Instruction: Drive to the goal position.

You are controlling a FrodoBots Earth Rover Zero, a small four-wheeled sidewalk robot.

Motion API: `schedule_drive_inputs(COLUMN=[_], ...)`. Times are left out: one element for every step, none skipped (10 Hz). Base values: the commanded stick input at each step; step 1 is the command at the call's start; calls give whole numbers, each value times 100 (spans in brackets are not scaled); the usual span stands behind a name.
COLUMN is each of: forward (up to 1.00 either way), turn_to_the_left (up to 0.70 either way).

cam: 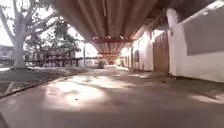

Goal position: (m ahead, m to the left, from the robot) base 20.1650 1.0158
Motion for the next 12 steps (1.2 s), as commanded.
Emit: schedule_drive_inputs(forward=[70,70,70,70,70,70,70,70,70,70,70,70], turn_to_the_left=[0,0,0,6,26,35,29,10,0,0,0,0])
